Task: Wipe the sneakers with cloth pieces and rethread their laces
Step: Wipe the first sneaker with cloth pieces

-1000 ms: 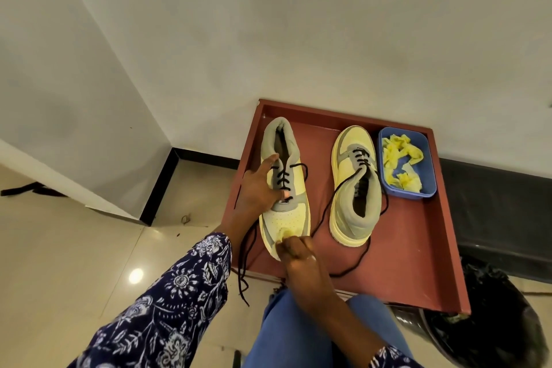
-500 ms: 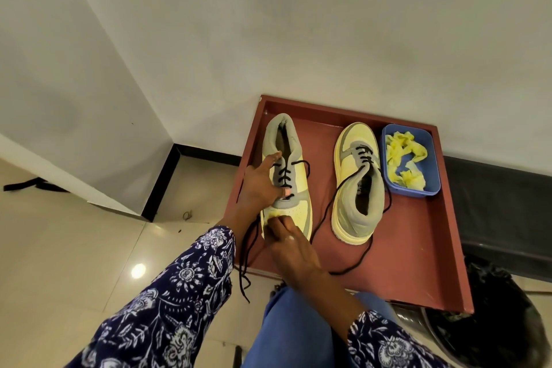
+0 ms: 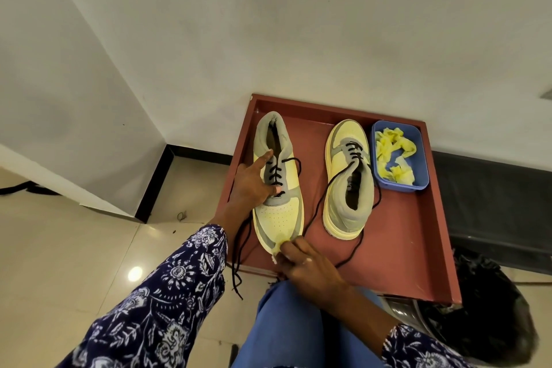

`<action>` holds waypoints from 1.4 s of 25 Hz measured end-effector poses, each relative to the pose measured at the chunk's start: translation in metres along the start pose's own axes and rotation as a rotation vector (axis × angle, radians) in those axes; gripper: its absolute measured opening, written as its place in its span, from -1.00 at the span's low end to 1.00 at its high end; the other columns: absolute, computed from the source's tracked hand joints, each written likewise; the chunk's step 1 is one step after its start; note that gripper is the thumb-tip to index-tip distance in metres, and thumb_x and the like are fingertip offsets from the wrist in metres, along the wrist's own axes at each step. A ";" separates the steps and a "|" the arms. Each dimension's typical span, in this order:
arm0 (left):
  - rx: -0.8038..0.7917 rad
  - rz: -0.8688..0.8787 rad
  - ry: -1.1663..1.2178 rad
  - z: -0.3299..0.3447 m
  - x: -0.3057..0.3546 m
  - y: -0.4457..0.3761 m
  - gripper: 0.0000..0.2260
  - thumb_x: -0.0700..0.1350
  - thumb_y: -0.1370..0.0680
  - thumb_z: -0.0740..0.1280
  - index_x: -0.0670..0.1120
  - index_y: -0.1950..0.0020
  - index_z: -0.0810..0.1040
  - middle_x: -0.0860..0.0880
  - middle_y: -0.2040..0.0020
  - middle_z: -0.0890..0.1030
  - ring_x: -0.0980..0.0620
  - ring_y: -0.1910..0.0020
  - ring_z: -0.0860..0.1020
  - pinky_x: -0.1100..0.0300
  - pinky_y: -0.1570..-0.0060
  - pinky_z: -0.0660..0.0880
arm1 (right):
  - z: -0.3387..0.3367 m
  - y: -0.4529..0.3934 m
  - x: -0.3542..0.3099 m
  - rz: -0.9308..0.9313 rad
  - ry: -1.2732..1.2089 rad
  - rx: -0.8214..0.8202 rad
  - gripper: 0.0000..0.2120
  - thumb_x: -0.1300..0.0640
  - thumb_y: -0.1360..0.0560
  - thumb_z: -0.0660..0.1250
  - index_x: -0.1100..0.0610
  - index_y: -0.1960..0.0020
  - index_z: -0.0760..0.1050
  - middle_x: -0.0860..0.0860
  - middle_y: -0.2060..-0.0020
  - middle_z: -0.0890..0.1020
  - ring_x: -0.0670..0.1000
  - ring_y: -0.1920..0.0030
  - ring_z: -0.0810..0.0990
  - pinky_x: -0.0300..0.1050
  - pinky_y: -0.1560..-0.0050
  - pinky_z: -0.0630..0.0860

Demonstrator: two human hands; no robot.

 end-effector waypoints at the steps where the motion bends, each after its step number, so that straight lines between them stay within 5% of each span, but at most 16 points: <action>1: 0.002 0.001 -0.005 0.000 0.001 0.001 -0.27 -0.08 -0.40 0.47 0.15 -0.46 0.18 -0.16 -0.22 0.39 -0.06 -0.18 0.39 0.30 -0.13 0.24 | -0.002 0.002 0.007 0.051 -0.030 0.008 -0.85 0.10 -0.36 0.32 0.07 0.14 0.65 -0.07 0.08 0.44 -0.07 0.08 0.38 -0.33 0.27 0.52; 4: 0.007 -0.006 0.005 -0.001 0.002 0.002 -0.27 -0.10 -0.39 0.48 0.14 -0.46 0.19 -0.16 -0.19 0.40 -0.06 -0.15 0.40 0.31 -0.09 0.24 | 0.004 0.007 0.034 0.312 -0.241 0.058 -0.74 0.32 -0.18 0.47 0.14 0.14 0.67 0.03 0.17 0.63 0.02 0.12 0.58 -0.34 0.22 0.52; 6: 0.007 -0.008 0.020 -0.001 0.002 0.002 -0.26 -0.12 -0.38 0.48 0.13 -0.46 0.19 -0.16 -0.20 0.40 -0.06 -0.15 0.40 0.30 -0.10 0.26 | 0.003 0.010 0.057 0.629 -0.460 0.114 -0.74 0.46 -0.26 0.37 0.23 0.12 0.65 0.11 0.16 0.67 0.07 0.15 0.64 -0.45 0.12 0.43; 9: 0.011 0.006 0.035 -0.001 0.004 0.004 -0.26 -0.15 -0.39 0.48 0.10 -0.46 0.20 -0.12 -0.25 0.41 -0.09 -0.23 0.37 0.22 -0.19 0.29 | 0.011 0.020 0.088 1.065 -0.686 0.070 -0.77 0.45 -0.40 0.25 0.26 0.05 0.60 0.05 0.11 0.65 -0.01 0.09 0.57 -0.46 0.12 0.31; 12: 0.020 0.001 0.038 -0.002 0.004 0.003 -0.26 -0.14 -0.38 0.48 0.11 -0.46 0.20 -0.11 -0.29 0.39 -0.09 -0.27 0.35 0.18 -0.25 0.29 | 0.020 0.023 0.092 1.243 -0.824 0.066 -0.79 0.41 -0.43 0.26 0.24 0.01 0.59 0.03 0.10 0.63 0.01 0.07 0.58 -0.29 0.07 0.40; 16: 0.008 -0.032 0.039 0.000 -0.002 0.001 -0.25 -0.11 -0.37 0.50 0.14 -0.45 0.20 -0.14 -0.27 0.39 -0.10 -0.24 0.38 0.15 -0.26 0.31 | 0.033 0.033 0.059 1.355 -0.804 0.114 -0.84 0.32 -0.47 0.28 0.22 -0.04 0.53 0.12 0.04 0.62 0.10 0.04 0.59 -0.07 0.01 0.56; 23: 0.000 -0.055 0.052 0.003 -0.005 0.001 -0.24 -0.10 -0.37 0.49 0.17 -0.45 0.19 -0.14 -0.28 0.38 -0.10 -0.23 0.41 0.16 -0.25 0.33 | 0.038 0.019 -0.001 1.463 -0.835 0.131 -0.89 0.30 -0.47 0.27 0.12 0.16 0.40 0.14 0.03 0.54 0.00 0.19 0.45 -0.37 0.25 0.25; 31: 0.006 -0.043 0.038 0.002 -0.005 0.001 -0.26 -0.10 -0.39 0.48 0.15 -0.46 0.18 -0.14 -0.27 0.36 -0.09 -0.23 0.39 0.19 -0.24 0.30 | 0.036 0.046 0.022 1.552 -0.895 0.198 -0.84 0.28 -0.42 0.34 0.04 0.22 0.48 0.06 0.19 0.65 0.07 0.14 0.63 -0.02 0.07 0.59; 35: -0.005 -0.050 0.043 0.004 -0.006 0.001 -0.25 -0.10 -0.39 0.48 0.18 -0.46 0.17 -0.13 -0.24 0.38 -0.09 -0.20 0.41 0.21 -0.20 0.31 | 0.023 0.048 0.049 1.532 -0.882 0.268 -0.88 0.29 -0.47 0.33 0.15 0.05 0.57 0.08 0.07 0.66 0.03 0.08 0.60 -0.13 0.03 0.54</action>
Point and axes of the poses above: each hand's wrist, its own y-axis away from the middle knuckle, its own z-axis out of the palm, x = y × z, the point moved 8 cm from there along -y, towards the middle knuckle
